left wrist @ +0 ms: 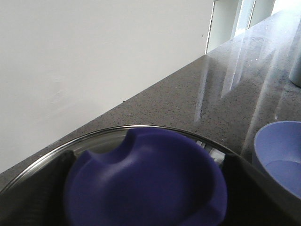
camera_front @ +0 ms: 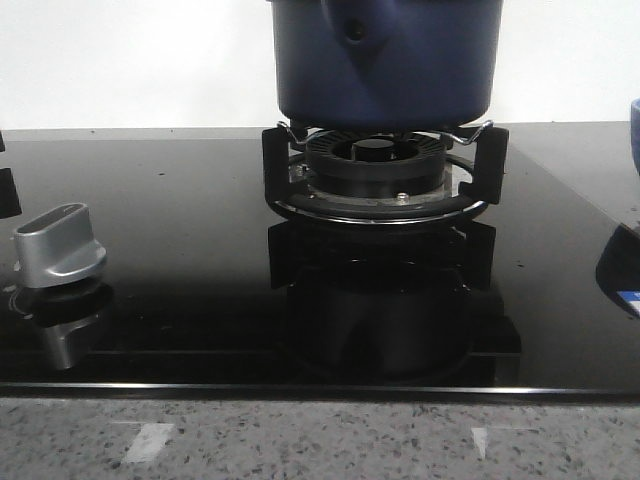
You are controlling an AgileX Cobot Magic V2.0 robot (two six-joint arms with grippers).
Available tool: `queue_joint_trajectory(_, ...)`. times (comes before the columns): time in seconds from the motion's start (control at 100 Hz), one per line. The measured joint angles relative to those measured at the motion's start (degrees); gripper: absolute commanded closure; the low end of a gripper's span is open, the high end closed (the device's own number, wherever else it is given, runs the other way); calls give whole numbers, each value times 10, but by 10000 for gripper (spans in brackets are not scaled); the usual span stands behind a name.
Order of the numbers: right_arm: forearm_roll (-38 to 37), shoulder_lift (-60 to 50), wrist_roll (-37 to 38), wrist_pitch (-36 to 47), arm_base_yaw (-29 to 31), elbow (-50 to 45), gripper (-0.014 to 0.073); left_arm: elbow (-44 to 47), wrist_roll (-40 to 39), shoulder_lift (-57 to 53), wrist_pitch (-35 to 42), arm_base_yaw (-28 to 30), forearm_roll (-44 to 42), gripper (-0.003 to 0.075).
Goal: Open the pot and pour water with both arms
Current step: 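Lift the glass lid up off the saucepan with the left gripper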
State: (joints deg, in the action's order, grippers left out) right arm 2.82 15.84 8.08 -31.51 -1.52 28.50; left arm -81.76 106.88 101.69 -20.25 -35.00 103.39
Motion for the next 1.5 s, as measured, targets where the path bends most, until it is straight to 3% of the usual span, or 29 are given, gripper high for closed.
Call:
queue_joint_trajectory(0.11,0,0,0,4,0,0,157,-2,0,4,-8,0,1,239)
queue_joint_trajectory(0.31,0,0,0,6,0,0,157,-5,-2,4,-14,0,9,412)
queue_joint_trajectory(0.44,0,0,0,7,0,0,157,-5,-4,4,-14,0,10,461)
queue_joint_trajectory(0.64,0,0,0,7,0,0,157,-5,-4,5,-21,1,10,450)
queue_joint_trajectory(0.8,0,0,0,7,0,0,157,-5,-4,7,-29,1,11,383)
queue_joint_trajectory(1.5,0,0,0,7,0,0,157,-7,-5,4,-37,2,6,382)
